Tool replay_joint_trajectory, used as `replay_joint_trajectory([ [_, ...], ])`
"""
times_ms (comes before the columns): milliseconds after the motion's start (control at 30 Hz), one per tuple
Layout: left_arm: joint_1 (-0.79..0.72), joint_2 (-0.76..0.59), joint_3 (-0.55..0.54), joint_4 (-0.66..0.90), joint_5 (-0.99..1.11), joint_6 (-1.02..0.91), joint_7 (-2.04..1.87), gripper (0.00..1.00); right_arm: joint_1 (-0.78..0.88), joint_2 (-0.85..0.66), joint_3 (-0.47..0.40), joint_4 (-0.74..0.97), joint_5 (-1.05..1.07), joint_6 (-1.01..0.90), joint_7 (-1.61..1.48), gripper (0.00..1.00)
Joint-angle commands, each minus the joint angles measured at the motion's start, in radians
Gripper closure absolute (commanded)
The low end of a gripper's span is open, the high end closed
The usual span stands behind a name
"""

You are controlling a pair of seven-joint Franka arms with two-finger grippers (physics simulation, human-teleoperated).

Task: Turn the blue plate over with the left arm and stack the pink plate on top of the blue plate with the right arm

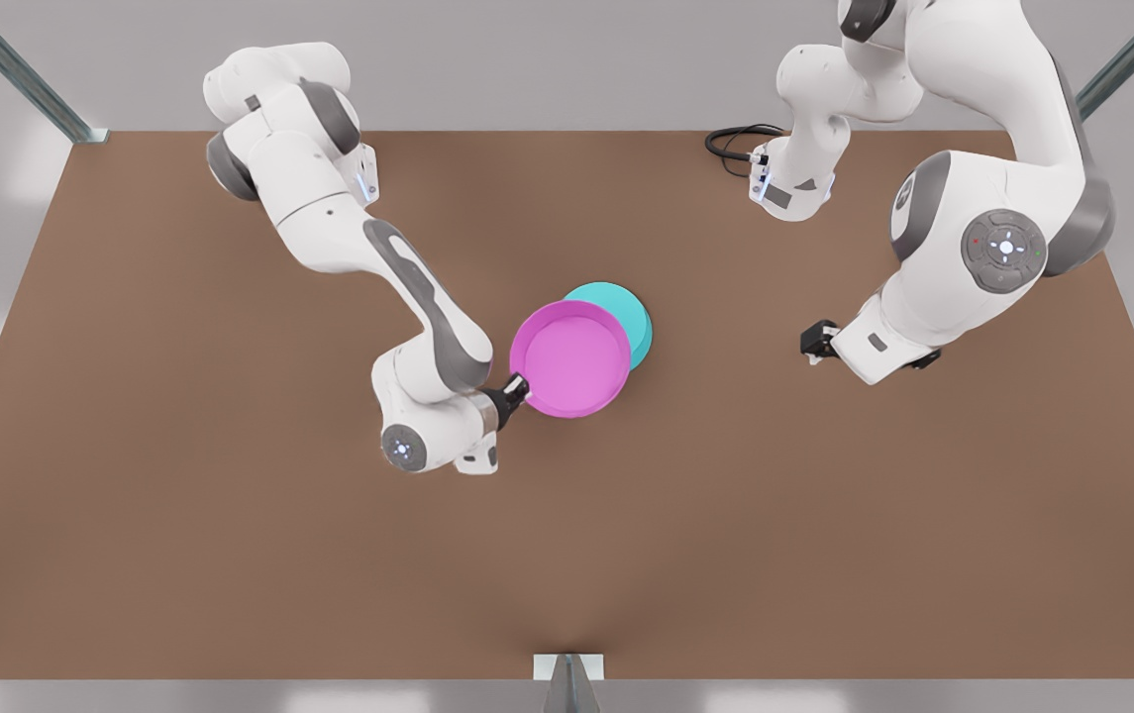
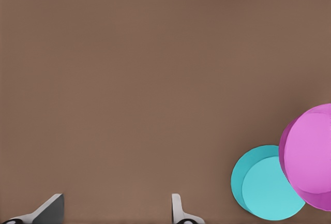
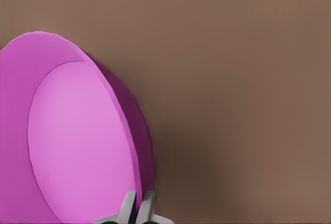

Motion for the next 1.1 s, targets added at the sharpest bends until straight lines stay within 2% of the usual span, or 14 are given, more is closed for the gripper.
replay_joint_trajectory([
  [0, 0.000, 0.000, 0.000, 0.000, 0.000, 0.000, 0.000, 0.00, 0.000, 0.000, 0.000, 0.000, -0.004, 0.001, 0.001, 0.78],
  [233, 0.000, 0.003, 0.000, 0.000, -0.009, 0.002, 0.001, 0.00, 0.083, 0.003, -0.003, -0.012, 0.031, 0.038, 0.022, 0.78],
  [700, 0.000, 0.005, 0.002, -0.017, -0.012, 0.008, 0.003, 0.00, 0.144, -0.008, -0.004, -0.087, 0.028, 0.052, 0.018, 0.76],
  [833, 0.000, 0.006, 0.002, -0.017, -0.015, 0.008, 0.003, 0.00, 0.150, -0.006, -0.004, -0.102, 0.026, 0.078, 0.018, 0.72],
  [900, 0.000, 0.006, 0.002, -0.017, -0.015, 0.008, 0.003, 0.00, 0.153, -0.006, -0.004, -0.102, 0.026, 0.079, 0.018, 0.65],
  [933, 0.000, 0.006, 0.002, -0.017, -0.015, 0.008, 0.003, 0.00, 0.166, -0.005, -0.006, -0.102, 0.028, 0.079, 0.019, 0.57],
  [1000, 0.000, 0.005, 0.002, -0.017, -0.014, 0.008, 0.003, 0.00, 0.166, -0.003, -0.006, -0.102, 0.029, 0.079, 0.019, 0.32],
  [1033, 0.000, 0.006, 0.003, -0.017, -0.015, 0.008, 0.003, 0.00, 0.163, -0.005, -0.006, -0.102, 0.028, 0.078, 0.019, 0.26],
  [1067, 0.000, 0.006, 0.003, -0.017, -0.015, 0.008, 0.003, 0.00, 0.158, -0.003, -0.006, -0.102, 0.028, 0.078, 0.019, 0.25],
])
